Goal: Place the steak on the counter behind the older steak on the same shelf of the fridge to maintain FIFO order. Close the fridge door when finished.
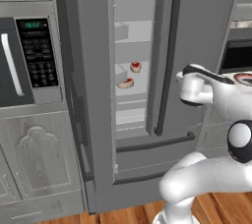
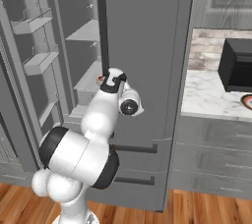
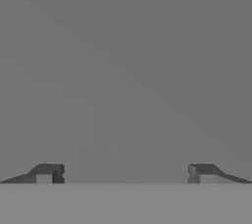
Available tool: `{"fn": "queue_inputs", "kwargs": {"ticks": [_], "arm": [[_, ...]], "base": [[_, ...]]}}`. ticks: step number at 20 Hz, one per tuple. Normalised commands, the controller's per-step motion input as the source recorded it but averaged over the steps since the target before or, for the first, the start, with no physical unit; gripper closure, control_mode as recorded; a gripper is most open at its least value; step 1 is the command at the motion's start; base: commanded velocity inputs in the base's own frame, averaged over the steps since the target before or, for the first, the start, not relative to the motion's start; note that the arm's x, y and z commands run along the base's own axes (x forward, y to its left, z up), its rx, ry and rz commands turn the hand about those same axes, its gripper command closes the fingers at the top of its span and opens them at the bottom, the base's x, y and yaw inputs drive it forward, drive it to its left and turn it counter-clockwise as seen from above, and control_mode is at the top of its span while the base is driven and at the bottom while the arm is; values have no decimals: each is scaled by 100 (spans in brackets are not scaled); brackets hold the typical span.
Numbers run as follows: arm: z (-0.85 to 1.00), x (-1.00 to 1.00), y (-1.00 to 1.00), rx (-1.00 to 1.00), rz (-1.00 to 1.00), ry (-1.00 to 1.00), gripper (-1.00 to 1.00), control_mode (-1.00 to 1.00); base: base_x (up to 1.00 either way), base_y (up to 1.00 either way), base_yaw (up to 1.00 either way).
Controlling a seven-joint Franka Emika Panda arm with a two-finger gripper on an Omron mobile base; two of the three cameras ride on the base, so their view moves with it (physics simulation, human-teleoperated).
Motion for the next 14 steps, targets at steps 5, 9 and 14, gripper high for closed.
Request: {"fn": "queue_inputs", "kwargs": {"ticks": [5,9,14], "arm": [[3,30,-24,0,-15,7,-100,-100],[0,29,-23,0,-13,7,-100,-100],[0,30,-20,0,-13,7,-100,-100]], "base": [[0,0,0],[0,0,0],[0,0,0]]}}
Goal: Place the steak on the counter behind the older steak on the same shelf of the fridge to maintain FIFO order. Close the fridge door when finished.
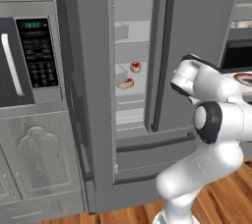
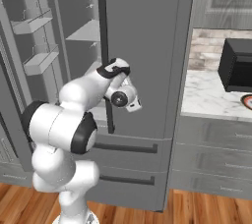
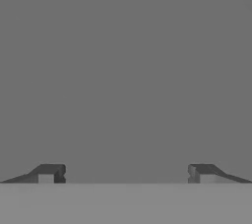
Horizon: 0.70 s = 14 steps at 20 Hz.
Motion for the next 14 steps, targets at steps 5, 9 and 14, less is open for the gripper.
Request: {"fn": "queue_inputs", "kwargs": {"ticks": [5,9,14], "arm": [[28,-37,-44,0,-17,1,-100,-100],[86,-94,-46,0,-19,4,-100,-100],[99,-100,-18,0,-12,3,-100,-100]], "base": [[0,0,0],[0,0,0],[0,0,0]]}}
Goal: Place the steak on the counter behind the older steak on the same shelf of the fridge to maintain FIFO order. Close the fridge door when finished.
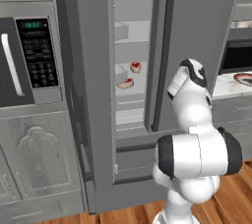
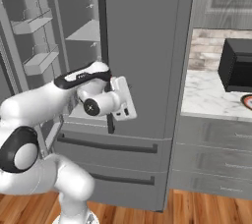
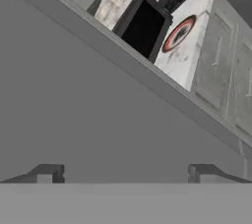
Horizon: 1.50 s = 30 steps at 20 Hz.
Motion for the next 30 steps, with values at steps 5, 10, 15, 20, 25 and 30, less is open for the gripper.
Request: {"fn": "queue_inputs", "kwargs": {"ticks": [5,10,15,20,25,30], "arm": [[53,-67,6,0,-4,1,-100,-100],[13,-33,3,-3,0,-1,-100,-100],[100,-100,35,-14,-1,-4,-100,-100],[100,-80,64,-17,0,3,-100,-100],[100,-52,64,-19,0,10,-100,-100],[100,-57,65,-24,-2,4,-100,-100]], "base": [[0,0,0],[0,0,0],[0,0,0],[0,0,0],[0,0,0],[0,0,0]]}}
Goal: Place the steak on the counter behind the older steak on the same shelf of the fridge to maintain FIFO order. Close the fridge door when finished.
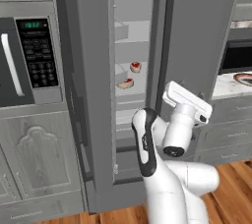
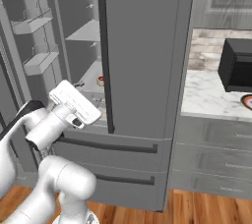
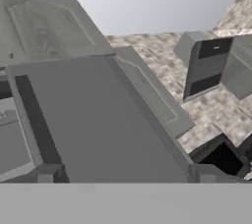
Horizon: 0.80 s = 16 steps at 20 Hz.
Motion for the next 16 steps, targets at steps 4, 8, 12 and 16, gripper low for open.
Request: {"fn": "queue_inputs", "kwargs": {"ticks": [4,8,12,16], "arm": [[100,-74,73,-31,-3,0,-100,-100],[100,-90,94,-33,-7,0,-100,-100],[100,-74,100,-33,-8,7,-100,-100],[85,-63,100,-37,-9,13,-100,-100]], "base": [[0,0,0],[0,0,0],[0,0,0],[0,0,0]]}}
